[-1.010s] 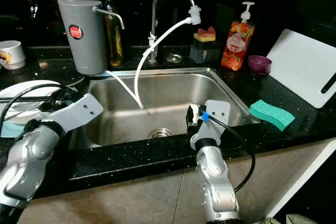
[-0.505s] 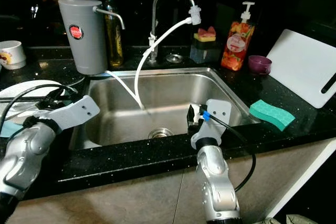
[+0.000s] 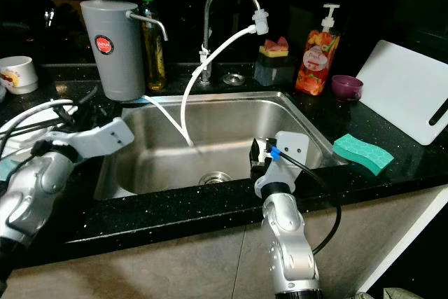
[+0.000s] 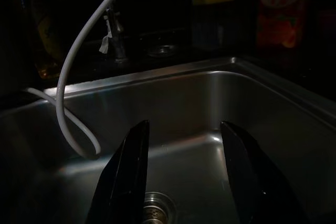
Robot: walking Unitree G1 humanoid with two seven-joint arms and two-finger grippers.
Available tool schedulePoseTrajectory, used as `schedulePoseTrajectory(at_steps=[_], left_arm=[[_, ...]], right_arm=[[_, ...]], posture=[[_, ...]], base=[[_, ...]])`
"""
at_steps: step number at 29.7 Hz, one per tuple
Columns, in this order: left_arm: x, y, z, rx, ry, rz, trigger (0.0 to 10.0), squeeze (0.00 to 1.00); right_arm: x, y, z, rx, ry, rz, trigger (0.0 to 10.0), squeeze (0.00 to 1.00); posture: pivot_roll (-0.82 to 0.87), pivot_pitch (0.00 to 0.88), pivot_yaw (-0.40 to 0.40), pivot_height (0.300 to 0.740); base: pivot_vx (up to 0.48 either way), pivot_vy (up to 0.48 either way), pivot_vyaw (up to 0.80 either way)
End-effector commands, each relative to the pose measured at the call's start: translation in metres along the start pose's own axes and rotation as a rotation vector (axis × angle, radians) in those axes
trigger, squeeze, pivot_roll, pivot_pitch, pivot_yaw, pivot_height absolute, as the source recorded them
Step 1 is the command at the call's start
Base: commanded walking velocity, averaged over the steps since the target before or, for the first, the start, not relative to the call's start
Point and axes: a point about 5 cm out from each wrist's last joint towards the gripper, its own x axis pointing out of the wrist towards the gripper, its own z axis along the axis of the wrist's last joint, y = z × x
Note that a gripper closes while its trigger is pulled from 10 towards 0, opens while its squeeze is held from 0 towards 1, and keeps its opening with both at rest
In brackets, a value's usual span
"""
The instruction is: Kitchen organization
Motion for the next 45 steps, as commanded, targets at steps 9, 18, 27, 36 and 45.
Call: schedulePoseTrajectory(at_steps=[9,18,27,36,45], left_arm=[[-0.006,-0.011,0.002,-0.018,-0.014,0.001,10.0,0.0],[-0.002,0.009,0.027,0.023,-0.223,0.142,10.0,0.0],[-0.002,0.017,0.054,0.027,-0.434,0.165,10.0,0.0],[-0.02,0.046,0.136,-0.215,-0.875,0.264,10.0,0.0],[-0.012,0.089,0.159,-0.499,-0.899,0.379,10.0,0.0]], right_arm=[[0.0,-0.001,-0.001,0.007,0.002,-0.003,10.0,0.0],[0.001,0.001,-0.002,0.008,0.006,0.007,10.0,0.0],[0.001,0.004,-0.003,0.015,0.007,0.012,10.0,0.0],[0.002,0.005,-0.004,0.018,0.006,0.012,10.0,0.0],[0.004,0.004,0.0,0.02,-0.01,0.01,10.0,0.0]], posture=[[0.12,0.075,-0.095,0.74],[0.12,0.077,-0.097,0.74],[0.13,0.072,-0.093,0.74],[0.16,0.068,-0.089,0.74],[0.15,0.066,-0.091,0.74]], base=[[0.0,0.0,0.0],[0.0,0.0,0.0],[0.0,0.0,0.0],[0.0,0.0,0.0],[0.0,0.0,0.0]])
